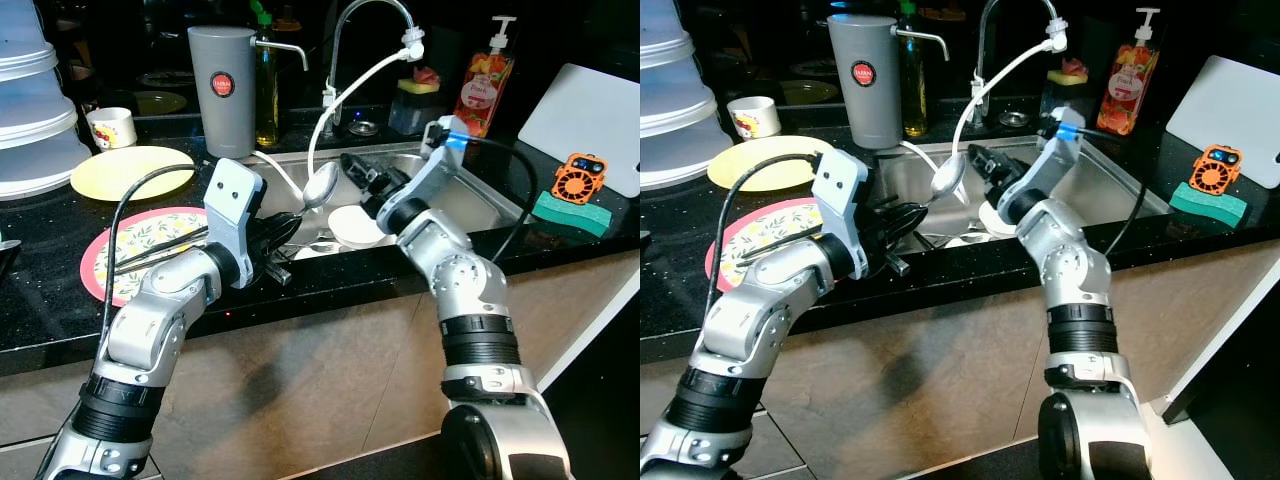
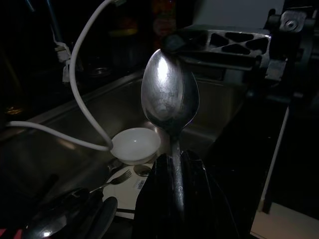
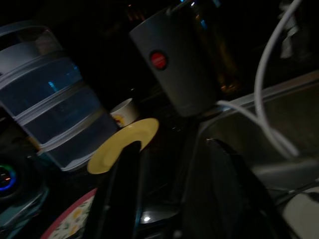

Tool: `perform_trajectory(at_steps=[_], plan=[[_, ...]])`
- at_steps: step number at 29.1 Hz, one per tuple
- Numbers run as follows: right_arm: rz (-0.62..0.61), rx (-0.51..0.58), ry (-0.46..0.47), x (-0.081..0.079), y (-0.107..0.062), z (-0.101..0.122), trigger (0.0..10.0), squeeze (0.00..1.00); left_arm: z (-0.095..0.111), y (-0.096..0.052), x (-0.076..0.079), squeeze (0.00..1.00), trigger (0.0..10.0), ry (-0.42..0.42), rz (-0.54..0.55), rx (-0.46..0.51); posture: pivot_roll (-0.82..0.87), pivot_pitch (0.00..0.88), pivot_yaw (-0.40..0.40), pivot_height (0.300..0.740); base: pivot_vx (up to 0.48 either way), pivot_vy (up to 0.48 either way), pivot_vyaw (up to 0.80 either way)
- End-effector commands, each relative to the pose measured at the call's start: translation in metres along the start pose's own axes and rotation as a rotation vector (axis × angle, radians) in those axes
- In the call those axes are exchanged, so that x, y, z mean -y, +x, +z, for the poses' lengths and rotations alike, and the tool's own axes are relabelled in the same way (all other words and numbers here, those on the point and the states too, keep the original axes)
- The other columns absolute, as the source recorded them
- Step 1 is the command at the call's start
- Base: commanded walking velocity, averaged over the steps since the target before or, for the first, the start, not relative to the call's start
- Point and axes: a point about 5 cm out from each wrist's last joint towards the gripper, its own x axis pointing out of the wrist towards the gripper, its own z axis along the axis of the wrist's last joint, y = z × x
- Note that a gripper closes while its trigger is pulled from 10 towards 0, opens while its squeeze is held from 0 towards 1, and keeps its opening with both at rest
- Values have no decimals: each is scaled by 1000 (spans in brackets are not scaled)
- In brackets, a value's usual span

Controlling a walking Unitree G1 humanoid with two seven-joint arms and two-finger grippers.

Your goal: Kitchen organization

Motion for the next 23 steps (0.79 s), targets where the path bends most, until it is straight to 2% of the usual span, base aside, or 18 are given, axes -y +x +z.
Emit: perform_trajectory(at_steps=[1,7,8,9,22,23], plan=[[18,-38,68,-1,-1,-10,10000,1000,2,-2,2,1000,0,-1,-6,19,3,29,-25,740,0,0,0],[70,-72,94,-10,-1,-15,10000,1000,3,-1,4,1000,0,-16,-12,29,3,29,-25,740,0,0,0],[82,-84,100,-12,-1,-18,10000,604,4,0,5,1000,0,-25,-15,35,0,22,-27,740,0,0,0],[99,-95,107,-15,-1,-21,10000,0,4,0,6,1000,0,-33,-22,40,0,19,-27,740,0,0,0],[155,-149,132,-25,-3,-30,10000,0,6,1,11,1000,0,-59,-42,56,0,11,-29,740,0,0,0],[155,-141,141,-26,-3,-30,4196,0,6,0,11,1000,0,-59,-43,55,0,11,-29,740,0,0,0]])
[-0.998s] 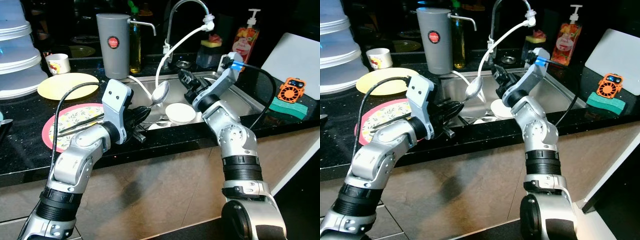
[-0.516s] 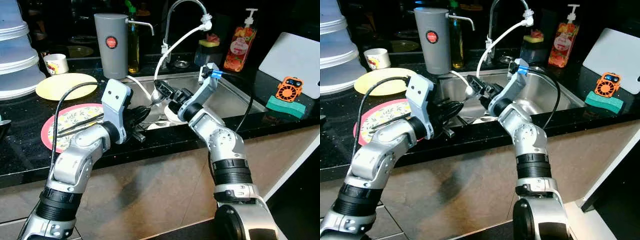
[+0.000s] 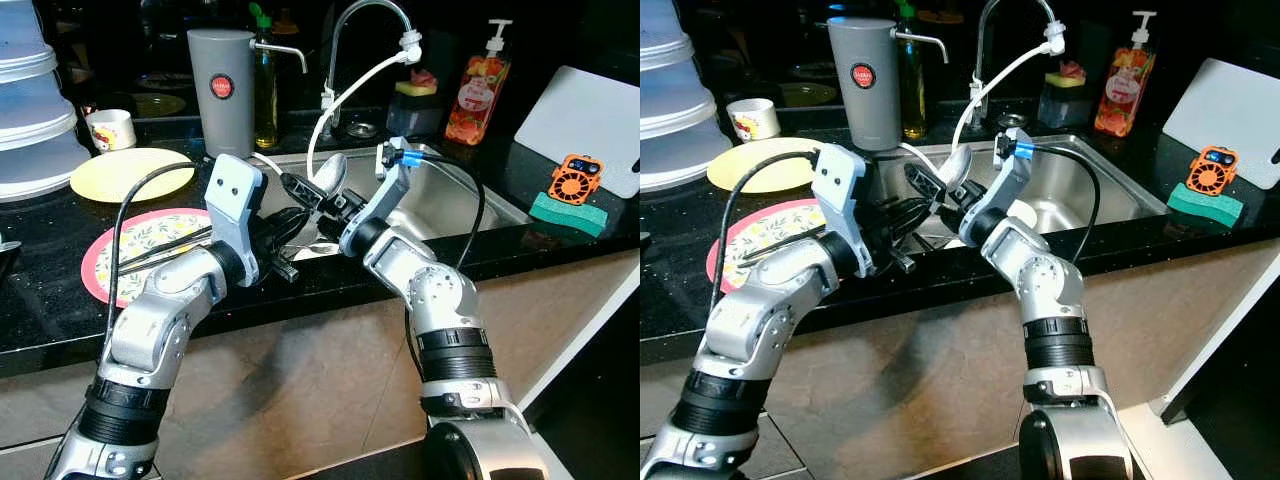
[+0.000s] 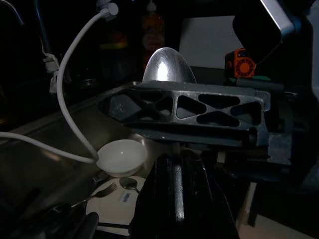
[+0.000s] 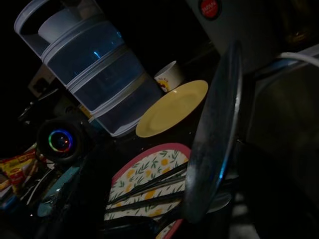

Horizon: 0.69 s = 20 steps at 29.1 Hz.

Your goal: Kitchen organization

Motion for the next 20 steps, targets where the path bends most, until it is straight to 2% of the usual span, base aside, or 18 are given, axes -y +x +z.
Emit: perform_trajectory(at_steps=[1,20], plan=[[26,12,26,-4,-1,0,0,0,0,-1,4,1000,0,-13,-19,4,0,11,-29,740,0,0,0],[25,67,46,-4,-1,8,0,0,-2,-2,3,1000,0,-7,-17,-20,1,22,-28,740,0,0,0]])
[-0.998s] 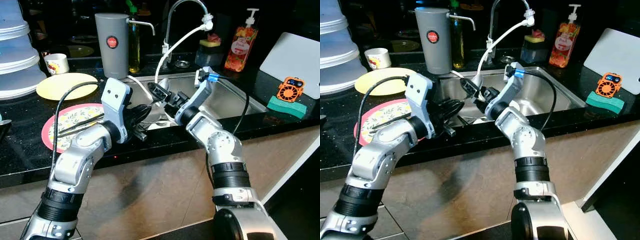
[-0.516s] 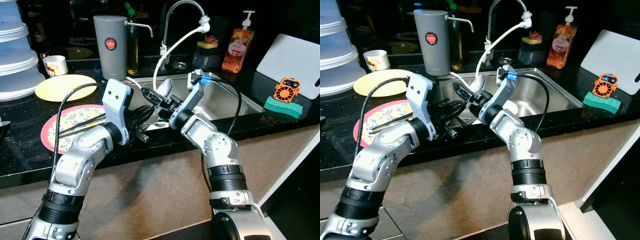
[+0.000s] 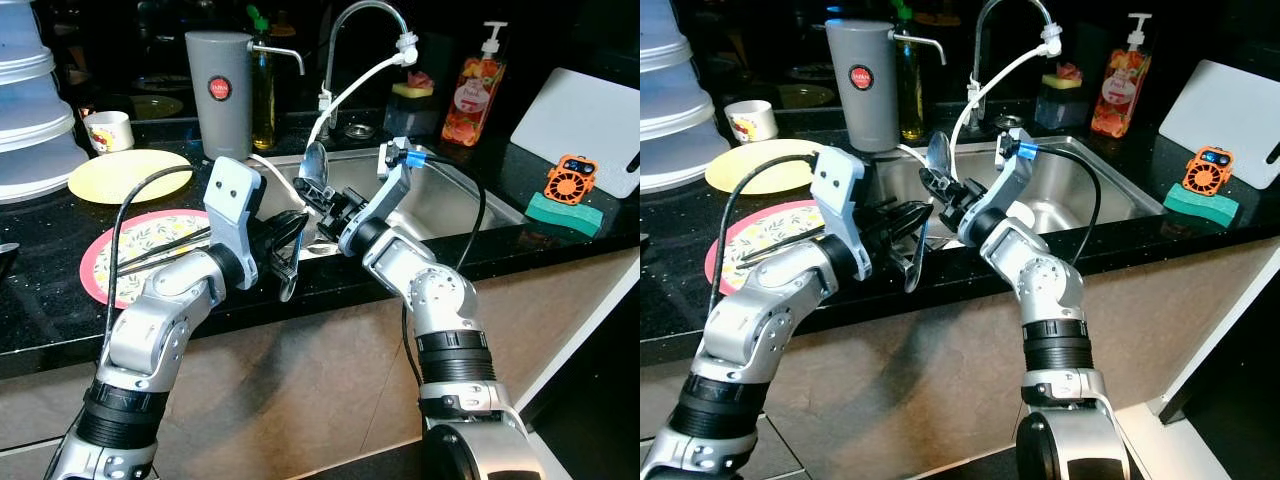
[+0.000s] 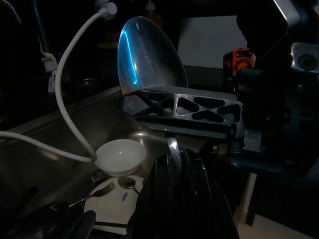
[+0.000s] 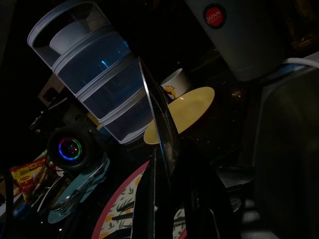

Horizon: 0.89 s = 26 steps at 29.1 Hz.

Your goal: Kitchen organization

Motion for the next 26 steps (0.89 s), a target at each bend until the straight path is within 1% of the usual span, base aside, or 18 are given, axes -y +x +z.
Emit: perform_trajectory(at_steps=[1,7,11,12,14,15,18,21,23,26], plan=[[7,37,11,-1,-1,5,0,0,-2,-1,2,1000,0,-3,-15,-16,1,22,-28,740,0,0,0],[4,47,22,0,-1,7,0,0,-2,-1,1,1000,0,-1,-16,-22,5,28,-24,740,0,0,0],[-11,72,29,2,-1,10,0,0,-2,-1,-2,1000,0,11,-6,-30,9,32,-24,740,0,0,0],[-13,74,29,3,-2,10,0,0,-2,-1,-2,1000,2000,12,-4,-31,11,30,-23,740,0,0,0],[-15,76,28,3,-2,11,0,0,-2,-1,-3,1000,2000,11,-2,-32,11,30,-23,740,0,0,0],[-21,82,26,4,-2,12,0,0,-2,-1,-4,1000,10000,7,8,-36,12,32,-24,740,0,0,0],[-47,115,13,9,-3,19,0,0,-1,0,-11,1000,10000,6,70,-33,13,31,-28,740,0,0,0],[-69,138,-4,13,-3,24,0,0,1,-1,-16,1000,10000,4,96,-27,15,35,-29,740,0,0,0],[-84,152,-32,16,-4,29,0,0,1,-2,-17,1000,10000,14,103,-31,16,35,-32,740,0,0,0],[-119,177,-94,21,-5,36,0,0,1,-4,-22,1000,10000,46,151,-37,20,37,-31,740,0,0,0]])
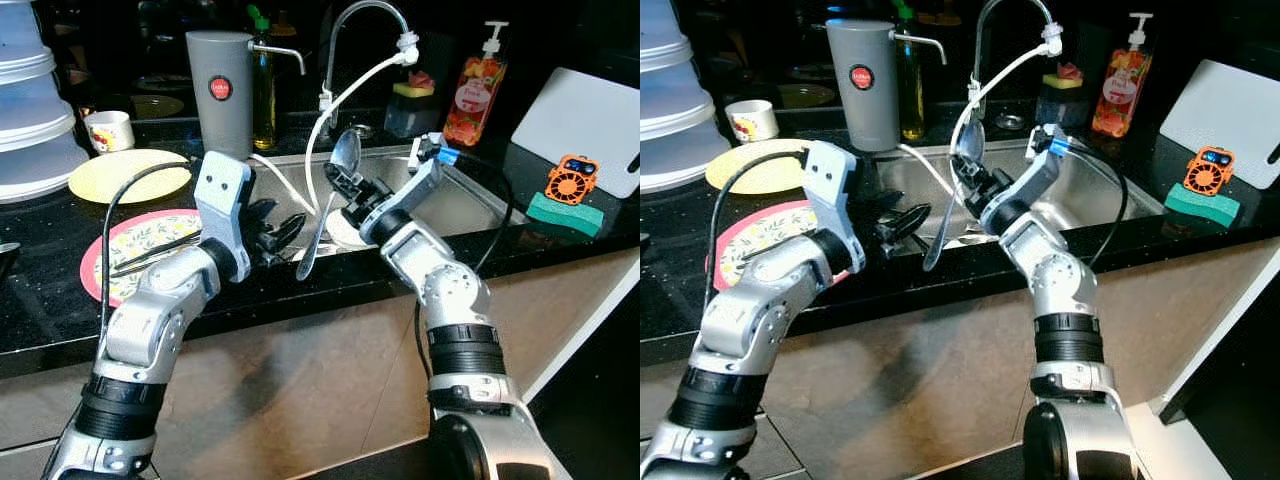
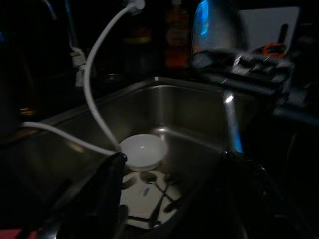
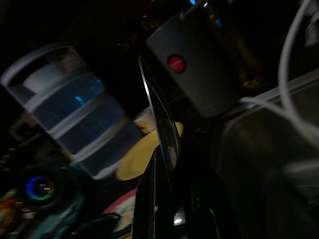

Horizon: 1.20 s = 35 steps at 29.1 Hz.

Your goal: Kitchen organization

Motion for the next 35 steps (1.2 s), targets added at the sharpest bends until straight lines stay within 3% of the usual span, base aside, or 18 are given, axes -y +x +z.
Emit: perform_trajectory(at_steps=[1,2,3,6,8,13,14,15,16,17,22,25,35], plan=[[-23,33,-46,2,2,6,0,0,-1,-2,-9,153,10000,34,51,-9,20,37,-30,740,0,0,0],[-31,41,-55,3,3,7,0,0,-1,-2,-10,153,10000,44,61,-6,20,37,-30,740,0,0,0],[-47,70,-73,6,4,8,0,0,1,-2,-13,0,10000,50,85,11,20,43,-19,740,0,0,0],[-56,127,-138,10,7,10,0,0,2,0,-14,0,10000,53,102,24,22,50,-11,740,0,0,0],[-56,127,-138,10,7,10,0,0,2,0,-14,0,10000,53,102,24,22,50,-11,740,0,0,0],[-4,128,-261,3,21,-3,0,0,0,5,-13,0,10000,101,71,-12,31,82,-3,740,0,0,0],[12,114,-282,-2,28,-6,2941,0,0,5,-14,0,10000,117,60,-21,35,91,-5,740,0,0,0],[12,114,-282,-2,28,-6,2941,0,0,5,-14,0,10000,117,60,-21,35,91,-5,740,0,0,0],[14,113,-282,-3,29,-7,5176,0,0,5,-14,0,10000,122,58,-24,35,91,-5,740,0,0,0],[20,103,-295,-6,32,-8,10000,0,2,6,-15,0,10000,103,60,-22,48,118,-14,740,0,0,0],[32,79,-341,-13,41,-12,10000,0,6,4,-19,0,10000,110,50,-36,68,155,-24,740,0,0,0],[51,74,-422,-20,46,-13,10000,0,0,-3,-23,0,10000,164,54,-85,80,186,-28,740,0,0,0],[83,50,-625,-25,48,-17,10000,0,-1,-12,-18,0,10000,150,28,-97,91,229,-54,740,0,0,0]])
